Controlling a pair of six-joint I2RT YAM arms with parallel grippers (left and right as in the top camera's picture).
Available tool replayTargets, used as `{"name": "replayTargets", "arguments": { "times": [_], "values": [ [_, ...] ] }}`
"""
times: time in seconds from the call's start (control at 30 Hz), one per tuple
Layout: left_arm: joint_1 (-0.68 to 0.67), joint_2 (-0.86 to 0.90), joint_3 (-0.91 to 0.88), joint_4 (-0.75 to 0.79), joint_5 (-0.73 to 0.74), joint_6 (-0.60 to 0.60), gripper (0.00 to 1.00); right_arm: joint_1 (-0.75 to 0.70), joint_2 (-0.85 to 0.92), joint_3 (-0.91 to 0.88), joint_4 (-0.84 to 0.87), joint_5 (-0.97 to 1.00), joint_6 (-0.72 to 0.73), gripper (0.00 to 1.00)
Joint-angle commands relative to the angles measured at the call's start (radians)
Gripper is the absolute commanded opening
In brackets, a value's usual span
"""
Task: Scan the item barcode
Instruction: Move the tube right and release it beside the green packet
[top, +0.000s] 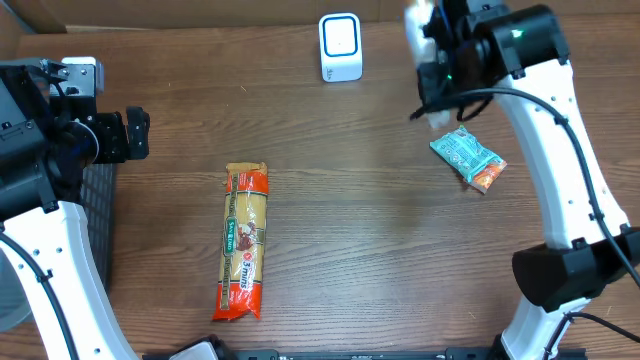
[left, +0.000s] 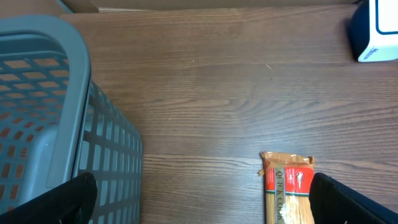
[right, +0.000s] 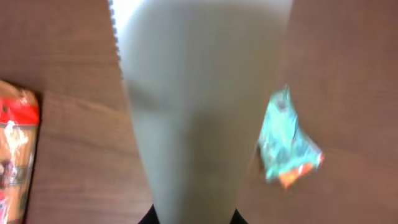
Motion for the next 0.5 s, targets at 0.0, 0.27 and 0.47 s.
{"name": "replayTargets", "arguments": {
  "times": [0.0,0.27,0.47],
  "values": [
    [0.000,0.002,0.014,0.003,0.008,0.018,1.00,0.001,0.064,-0.128,0.031,-0.057,0.020,0.04],
    [0.000,0.002,0.014,0.003,0.008,0.018,1.00,-0.029,0.064,-0.520,0.299,-0.057,0.023,0.04],
    [0.000,0.002,0.014,0.003,0.008,0.018,1.00,-0.084,0.064,-0.649,0.381,-0.057,0.053,0.15]
  ]
}}
